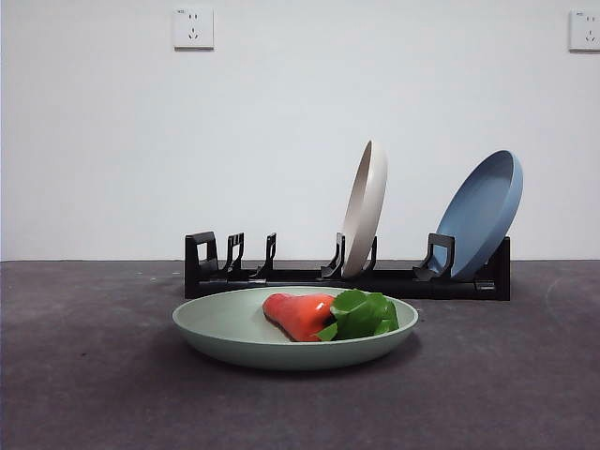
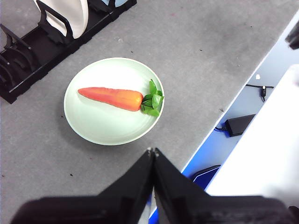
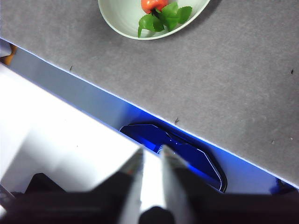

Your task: Take the green plate from the plate rack,put the plate on the table,take the carrot from the table,put the carrot in the plate

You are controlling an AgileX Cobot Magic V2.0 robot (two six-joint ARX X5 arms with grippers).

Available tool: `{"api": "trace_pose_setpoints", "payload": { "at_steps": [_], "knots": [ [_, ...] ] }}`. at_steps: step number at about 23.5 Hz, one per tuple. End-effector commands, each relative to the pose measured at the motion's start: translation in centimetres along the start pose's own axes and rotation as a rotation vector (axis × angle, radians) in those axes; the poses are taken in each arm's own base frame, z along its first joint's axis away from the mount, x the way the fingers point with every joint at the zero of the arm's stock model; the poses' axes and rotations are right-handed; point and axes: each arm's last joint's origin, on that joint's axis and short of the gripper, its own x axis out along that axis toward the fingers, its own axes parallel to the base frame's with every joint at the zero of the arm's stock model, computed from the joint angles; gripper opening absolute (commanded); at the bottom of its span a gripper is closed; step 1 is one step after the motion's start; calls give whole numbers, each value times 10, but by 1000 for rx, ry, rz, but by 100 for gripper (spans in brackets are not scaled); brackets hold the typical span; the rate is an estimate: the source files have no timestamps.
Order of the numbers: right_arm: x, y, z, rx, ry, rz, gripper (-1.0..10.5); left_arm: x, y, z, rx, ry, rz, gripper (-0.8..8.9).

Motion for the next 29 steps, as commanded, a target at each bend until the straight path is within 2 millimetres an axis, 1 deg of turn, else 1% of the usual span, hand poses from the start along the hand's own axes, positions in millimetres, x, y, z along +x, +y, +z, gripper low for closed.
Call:
{"api": "trace_pose_setpoints", "payload": {
  "at_steps": [1,14,16,19,21,23,24,26,29],
  "knots": [
    [1,0,0,-3,-4,-1,1,1,-1,-1,-4,3,-6,-3],
    [1,0,0,-3,-4,-1,1,1,0,-1,-4,3,-4,-3],
    [1,0,0,-3,-4,-1,1,-2,4,0,12,-28,64,-3],
    [1,0,0,-3,-4,-1,1,-7,18,10,26,-160,189,-3],
    [1,0,0,-3,-4,-1,1,-13,29,19,41,-300,228,-3],
    [0,0,0,-3,-5,0,1,-22,43,24,37,-457,244,-3],
    [0,0,0,-3,-5,0,1,-26,49,23,29,-523,254,-3],
    [0,0,0,-3,-5,-1,1,-35,62,16,12,-652,291,-3],
    [0,0,0,-3,-5,-1,1,-42,75,-3,4,-772,383,-3]
  ]
}}
